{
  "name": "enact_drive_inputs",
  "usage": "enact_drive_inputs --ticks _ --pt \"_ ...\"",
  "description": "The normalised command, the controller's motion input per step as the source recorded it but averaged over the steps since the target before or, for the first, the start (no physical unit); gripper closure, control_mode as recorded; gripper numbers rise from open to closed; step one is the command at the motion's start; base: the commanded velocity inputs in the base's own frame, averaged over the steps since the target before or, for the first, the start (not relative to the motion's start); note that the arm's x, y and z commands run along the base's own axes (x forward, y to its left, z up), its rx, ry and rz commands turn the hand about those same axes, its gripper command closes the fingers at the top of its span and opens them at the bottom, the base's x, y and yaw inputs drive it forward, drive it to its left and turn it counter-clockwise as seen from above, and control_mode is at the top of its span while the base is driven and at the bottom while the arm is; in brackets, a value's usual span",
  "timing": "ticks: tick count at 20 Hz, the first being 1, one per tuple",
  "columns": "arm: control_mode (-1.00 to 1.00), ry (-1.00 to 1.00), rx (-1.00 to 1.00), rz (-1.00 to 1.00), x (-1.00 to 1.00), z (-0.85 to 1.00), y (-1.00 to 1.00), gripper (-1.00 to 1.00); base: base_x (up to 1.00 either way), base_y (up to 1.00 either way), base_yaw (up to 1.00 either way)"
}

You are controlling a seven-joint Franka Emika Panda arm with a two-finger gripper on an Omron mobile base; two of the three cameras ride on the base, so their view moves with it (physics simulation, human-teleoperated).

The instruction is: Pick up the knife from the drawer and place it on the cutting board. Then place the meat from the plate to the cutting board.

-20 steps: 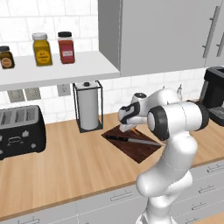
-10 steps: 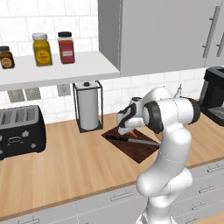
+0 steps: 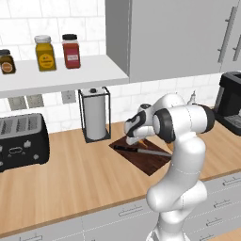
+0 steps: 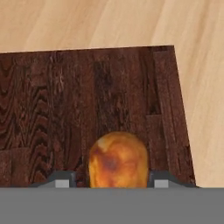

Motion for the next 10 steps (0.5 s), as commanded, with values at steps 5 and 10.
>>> enact_drive_inputs --ticks 5,10 --pt "-1.0 0.0 0.0 0.0 -0.16 0.12 0.05 -1.0 0.0 0.0 0.0" --pt "-1.0 -0.06 0.0 -0.02 -0.55 0.34 0.0 -1.0 0.0 0.0 0.0"
